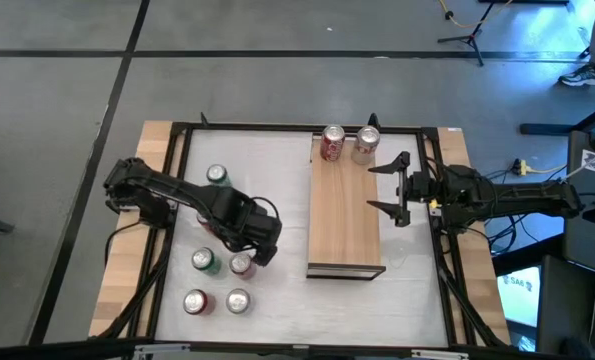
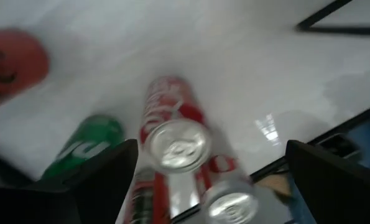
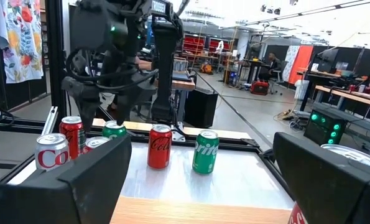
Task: Place canned beverage on shelf
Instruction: Put the red white soda can on the shelf aligned with the other red white soda can
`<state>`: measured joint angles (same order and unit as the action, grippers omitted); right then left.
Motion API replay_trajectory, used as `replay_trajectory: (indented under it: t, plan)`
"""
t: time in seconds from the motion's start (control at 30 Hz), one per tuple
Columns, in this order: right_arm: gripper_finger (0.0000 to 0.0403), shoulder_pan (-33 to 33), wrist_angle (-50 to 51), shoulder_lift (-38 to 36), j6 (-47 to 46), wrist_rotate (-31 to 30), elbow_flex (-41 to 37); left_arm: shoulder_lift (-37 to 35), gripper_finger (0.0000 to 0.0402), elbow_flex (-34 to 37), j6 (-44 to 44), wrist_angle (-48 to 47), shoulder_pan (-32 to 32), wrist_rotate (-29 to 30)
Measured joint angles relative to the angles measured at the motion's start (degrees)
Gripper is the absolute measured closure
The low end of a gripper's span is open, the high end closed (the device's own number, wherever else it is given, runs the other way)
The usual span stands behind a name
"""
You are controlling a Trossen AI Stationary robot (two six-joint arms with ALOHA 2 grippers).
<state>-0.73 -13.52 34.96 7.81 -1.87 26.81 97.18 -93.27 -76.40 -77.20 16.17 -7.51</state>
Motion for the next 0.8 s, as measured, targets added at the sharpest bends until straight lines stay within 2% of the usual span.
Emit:
replay_trajectory:
  t: [0.17, 0.33, 0.53, 0.8]
  plan:
    - [0.0017, 0.02, 0.07, -0.02, 0.0, 0.33, 0.0, 0.03, 0.0005, 0.0, -2.38, -2.51, 1.63, 1.73]
    - [0.0017, 0.0, 0.09, -0.02, 0.0, 4.88, 0.0, 0.03, 0.0005, 0.01, -5.25, -2.5, 4.0, 5.8]
    - [0.0017, 0.0, 0.09, -0.02, 0.0, 7.69, 0.0, 0.03, 0.0005, 2.76, -9.57, -1.23, 6.45, 6.34]
    - [0.0017, 0.0, 0.07, -0.02, 0.0, 7.72, 0.0, 0.01, 0.0005, 7.94, -10.51, 6.17, 8.01, 6.38]
